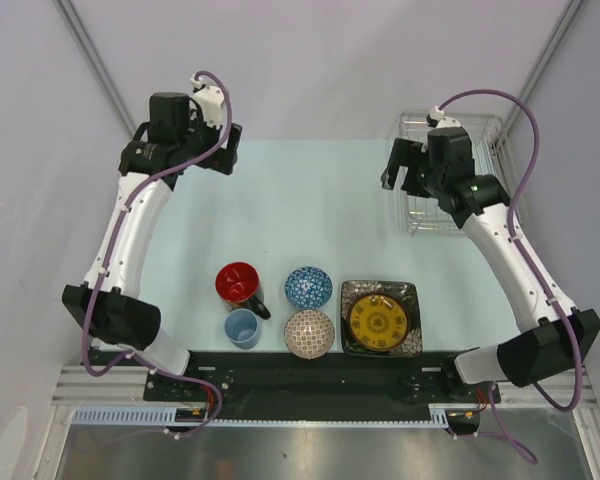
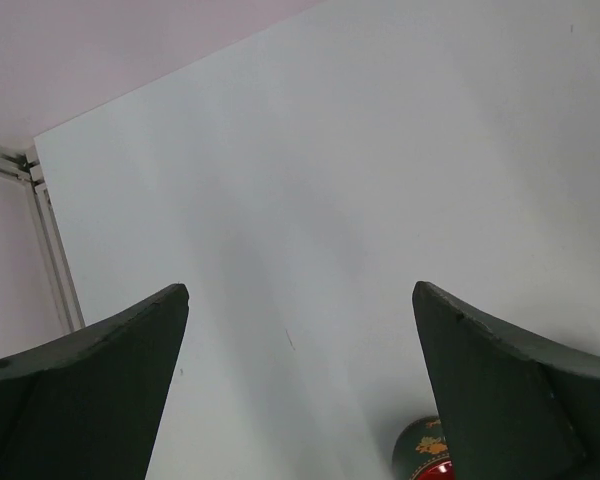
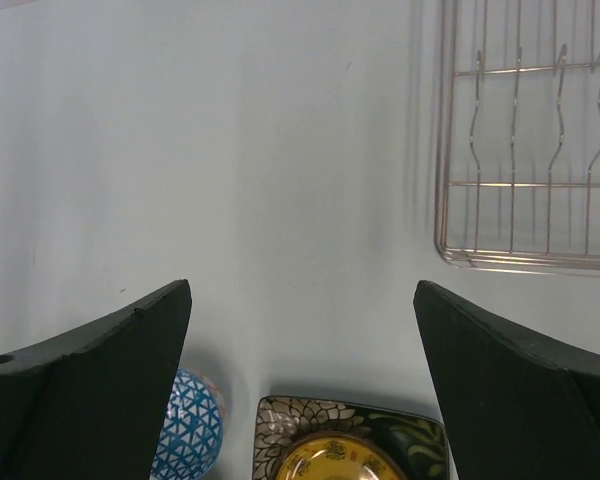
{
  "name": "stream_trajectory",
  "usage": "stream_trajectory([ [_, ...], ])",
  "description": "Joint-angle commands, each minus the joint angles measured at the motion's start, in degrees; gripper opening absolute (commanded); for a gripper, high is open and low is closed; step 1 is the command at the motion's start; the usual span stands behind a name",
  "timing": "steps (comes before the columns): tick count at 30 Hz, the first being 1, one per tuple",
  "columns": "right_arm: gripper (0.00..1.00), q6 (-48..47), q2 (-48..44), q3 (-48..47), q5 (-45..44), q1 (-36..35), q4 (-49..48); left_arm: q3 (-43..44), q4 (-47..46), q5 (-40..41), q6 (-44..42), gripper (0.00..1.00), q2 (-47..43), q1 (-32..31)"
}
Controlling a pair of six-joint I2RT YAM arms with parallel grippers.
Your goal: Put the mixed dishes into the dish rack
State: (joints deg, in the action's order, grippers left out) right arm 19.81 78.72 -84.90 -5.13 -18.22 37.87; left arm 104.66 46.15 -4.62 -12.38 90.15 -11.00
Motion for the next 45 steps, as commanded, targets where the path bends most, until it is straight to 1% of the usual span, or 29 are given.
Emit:
stream_trajectory([
  [1, 1.00, -0.66, 5.64, -6.13, -3.84, 2.91, -1.74, -0.60, -2.47, -1.09, 1.31, 1.00, -0.15, -0.07],
  [2, 1.00, -0.39, 7.40, -7.72, -4.10, 3.62, -1.66, -0.77, -2.47, -2.22, 1.22, 1.00, -0.24, 0.02],
  [3, 1.00, -0.48, 11.68, -9.30, -4.63, 3.98, -1.48, -1.04, -2.56, -2.58, 1.13, 1.00, -0.58, 0.02],
  [4, 0.99, -0.56, 13.81, -13.58, -6.20, 4.41, -1.31, -1.73, -2.73, -3.02, 0.78, 1.00, -0.76, 0.02],
  [5, 0.98, -0.57, 16.44, -15.71, -6.91, 5.11, -1.04, -2.00, -2.65, -3.37, 0.69, 1.00, -0.94, 0.02],
  [6, 0.88, -0.48, 20.91, -18.43, -8.31, 5.47, -0.52, -2.70, -2.65, -3.72, 0.34, 1.00, -1.29, -0.07],
  [7, 0.82, -0.48, 23.73, -23.68, -8.67, 5.91, -0.17, -3.06, -2.73, -3.90, 0.08, 1.00, -1.47, -0.07],
  [9, 0.75, -0.91, 28.66, -29.94, -9.81, 6.35, 1.58, -3.93, -2.82, -3.90, -0.36, 1.00, -1.90, 0.02],
  [10, 0.73, -1.18, 34.08, -32.84, -10.25, 6.35, 2.29, -4.81, -2.99, -3.82, -0.36, 1.00, -2.17, 0.02],
  [11, 0.73, -1.62, 36.40, -38.87, -10.95, 6.35, 2.99, -5.25, -3.08, -3.90, -0.36, 1.00, -2.43, 0.11],
  [12, 0.73, -1.79, 41.55, -41.54, -11.92, 6.35, 4.66, -6.21, -3.52, -3.99, -0.28, 1.00, -2.61, 0.19],
  [14, 0.72, -2.84, 46.15, -48.56, -12.80, 6.35, 7.12, -7.10, -3.96, -4.08, -0.27, 1.00, -3.14, 0.37],
  [16, 0.72, -3.38, 51.33, -52.28, -14.12, 6.62, 8.36, -8.33, -4.58, -4.34, -0.54, 1.00, -3.84, 0.55],
  [17, 0.72, -3.29, 52.32, -53.60, -14.30, 6.70, 8.62, -8.68, -4.84, -4.34, -0.54, 1.00, -4.01, 0.81],
  [21, 0.72, -3.38, 55.40, -53.79, -16.05, 8.11, 7.92, -9.48, -5.02, -5.13, -1.06, 1.00, -4.54, 1.77],
  [27, 0.73, -3.82, 57.51, -53.44, -15.62, 9.51, 7.05, -9.48, -5.02, -6.71, -1.15, 1.00, -4.46, 3.62],
  [32, 0.74, -3.55, 59.00, -52.47, -12.73, 10.22, 5.91, -9.65, -4.76, -7.51, -1.33, 1.00, -4.63, 3.80],
  [37, 0.75, -3.29, 62.69, -56.85, -10.61, 9.60, 4.50, -8.95, -4.14, -6.80, -2.03, 1.00, -4.81, 3.80],
  [39, 0.75, -3.20, 63.57, -56.95, -10.00, 9.34, 3.36, -9.30, -4.05, -6.02, -2.82, 1.00, -5.16, 3.80],
  [42, 0.73, -4.08, 64.28, -57.04, -9.29, 8.46, 0.98, -10.44, -4.05, -4.96, -3.88, 1.00, -5.60, 3.89],
  [45, 0.67, -4.17, 65.24, -57.30, -9.20, 7.67, 0.80, -10.44, -3.70, -4.08, -4.32, 1.00, -5.25, 3.97],
])
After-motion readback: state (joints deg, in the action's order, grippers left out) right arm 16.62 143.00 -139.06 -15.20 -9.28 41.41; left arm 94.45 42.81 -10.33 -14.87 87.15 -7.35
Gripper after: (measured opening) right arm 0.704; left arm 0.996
